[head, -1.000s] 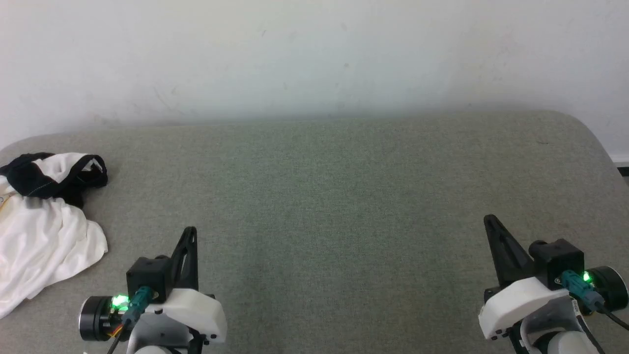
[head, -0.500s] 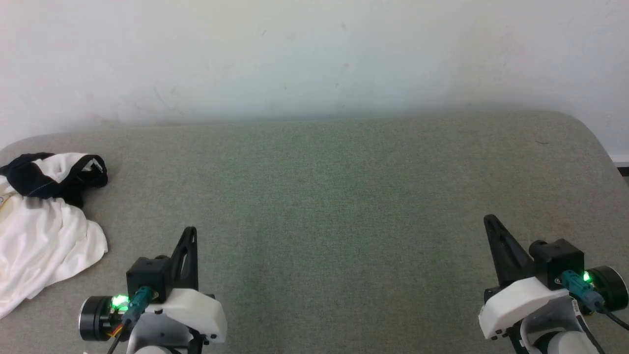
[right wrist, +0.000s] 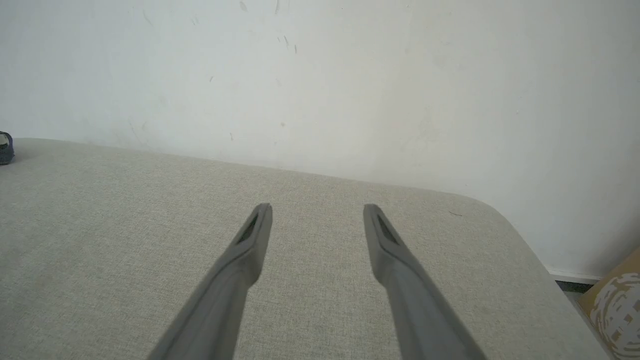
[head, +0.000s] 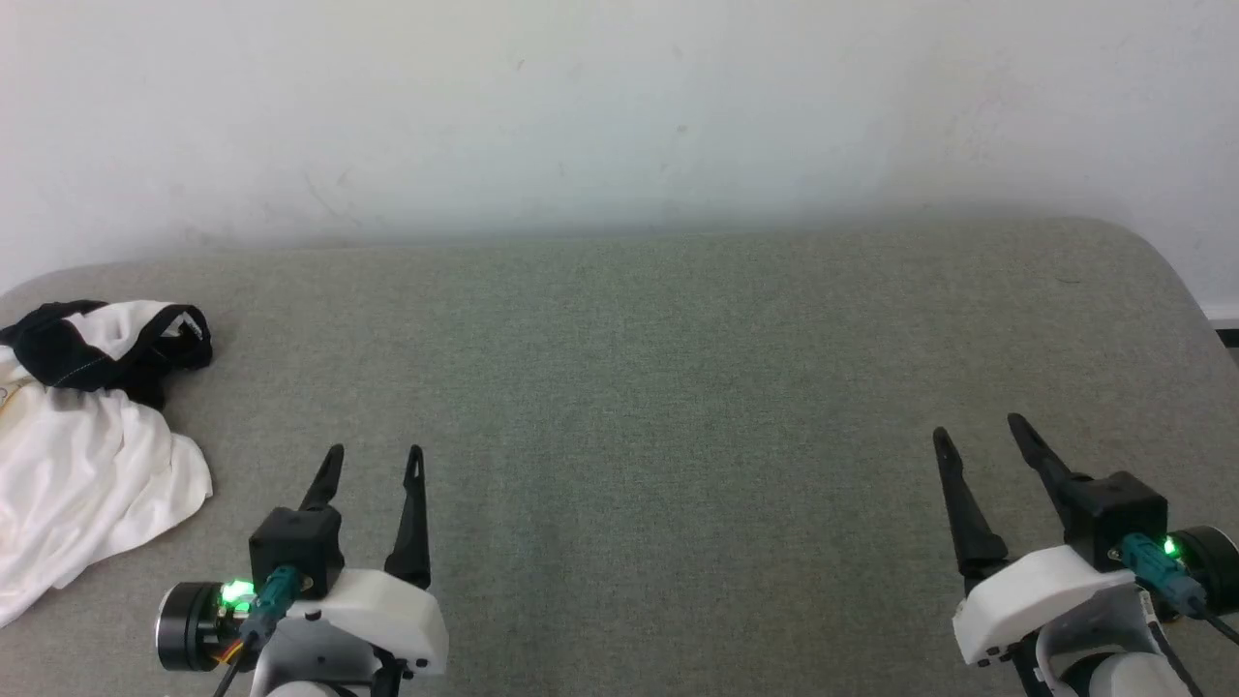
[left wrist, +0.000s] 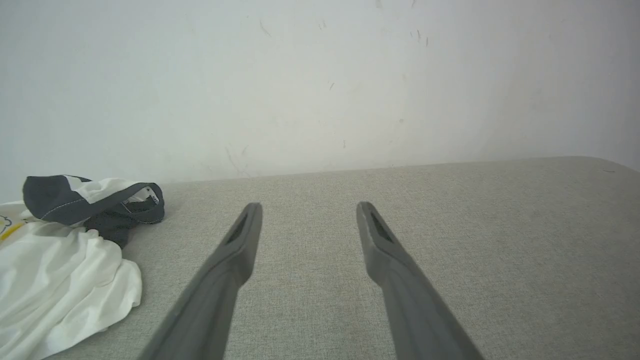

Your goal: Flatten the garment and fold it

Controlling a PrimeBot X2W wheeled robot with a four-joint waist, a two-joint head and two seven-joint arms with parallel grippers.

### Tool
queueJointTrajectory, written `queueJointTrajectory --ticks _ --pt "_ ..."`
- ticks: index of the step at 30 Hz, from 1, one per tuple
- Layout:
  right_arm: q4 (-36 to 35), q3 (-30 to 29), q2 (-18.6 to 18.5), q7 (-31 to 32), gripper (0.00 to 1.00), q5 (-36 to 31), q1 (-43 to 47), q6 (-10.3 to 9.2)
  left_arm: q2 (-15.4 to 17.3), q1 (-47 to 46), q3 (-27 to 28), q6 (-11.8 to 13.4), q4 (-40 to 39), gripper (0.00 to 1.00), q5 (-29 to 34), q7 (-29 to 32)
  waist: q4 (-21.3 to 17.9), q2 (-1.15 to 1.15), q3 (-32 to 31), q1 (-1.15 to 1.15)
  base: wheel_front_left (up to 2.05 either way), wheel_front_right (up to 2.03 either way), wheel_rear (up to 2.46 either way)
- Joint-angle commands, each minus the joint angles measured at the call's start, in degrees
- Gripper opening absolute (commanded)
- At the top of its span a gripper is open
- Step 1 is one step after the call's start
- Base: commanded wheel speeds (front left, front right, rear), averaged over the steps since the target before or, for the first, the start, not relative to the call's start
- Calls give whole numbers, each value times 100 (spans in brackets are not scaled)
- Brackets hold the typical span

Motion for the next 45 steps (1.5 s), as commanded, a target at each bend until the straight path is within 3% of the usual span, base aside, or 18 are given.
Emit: queueJointTrajectory --ticks 1,22,45 --pt "-15 -36 2 -50 100 56 37 0 -1 47 -9 0 -28 100 0 -51 0 0 -2 0 0 0 0" --pt "-51 -333 6 -301 100 238 137 -1 -1 185 -45 17 -141 100 -28 -302 80 0 -21 0 0 0 0" --pt "72 -262 11 -576 100 280 156 -2 -5 289 -14 93 -282 100 -146 -578 700 0 59 0 0 0 0"
